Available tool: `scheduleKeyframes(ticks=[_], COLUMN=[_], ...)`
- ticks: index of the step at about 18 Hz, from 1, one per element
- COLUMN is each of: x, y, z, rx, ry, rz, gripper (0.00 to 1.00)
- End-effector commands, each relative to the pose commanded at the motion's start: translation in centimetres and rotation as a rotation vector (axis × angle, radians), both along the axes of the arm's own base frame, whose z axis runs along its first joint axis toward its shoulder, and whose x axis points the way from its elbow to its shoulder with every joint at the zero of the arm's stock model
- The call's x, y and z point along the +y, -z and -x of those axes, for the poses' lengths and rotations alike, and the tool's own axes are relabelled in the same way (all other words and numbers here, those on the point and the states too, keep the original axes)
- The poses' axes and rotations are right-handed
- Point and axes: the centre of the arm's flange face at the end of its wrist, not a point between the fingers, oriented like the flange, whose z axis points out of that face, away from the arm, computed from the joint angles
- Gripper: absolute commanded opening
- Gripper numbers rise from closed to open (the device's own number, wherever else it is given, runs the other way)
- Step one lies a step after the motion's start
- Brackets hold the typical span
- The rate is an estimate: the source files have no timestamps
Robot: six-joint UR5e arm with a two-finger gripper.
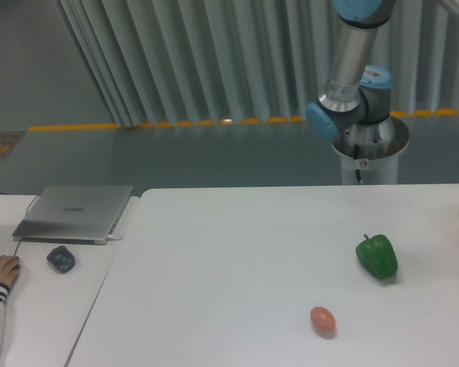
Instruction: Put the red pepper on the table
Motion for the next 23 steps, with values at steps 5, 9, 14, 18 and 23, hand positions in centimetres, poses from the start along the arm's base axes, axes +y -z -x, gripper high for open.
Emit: scheduleKeyframes(ticks=[5,9,14,18,23], x=[-0.3,-0.5,-1.0,-1.1,-1.2], y=[0.0,0.9,2.9,3.6,3.8], z=[0.1,0.0,-0.6,-0.5,-0.5], rx=[0.0,-0.009,-0.042,-0.051,-0.048], ry=[0.002,0.006,0.0,-0.005,-0.007], rz=[0.003,0.028,0.036,0.041,0.043], gripper=[1.0,1.0,0.99,0.89,0.59])
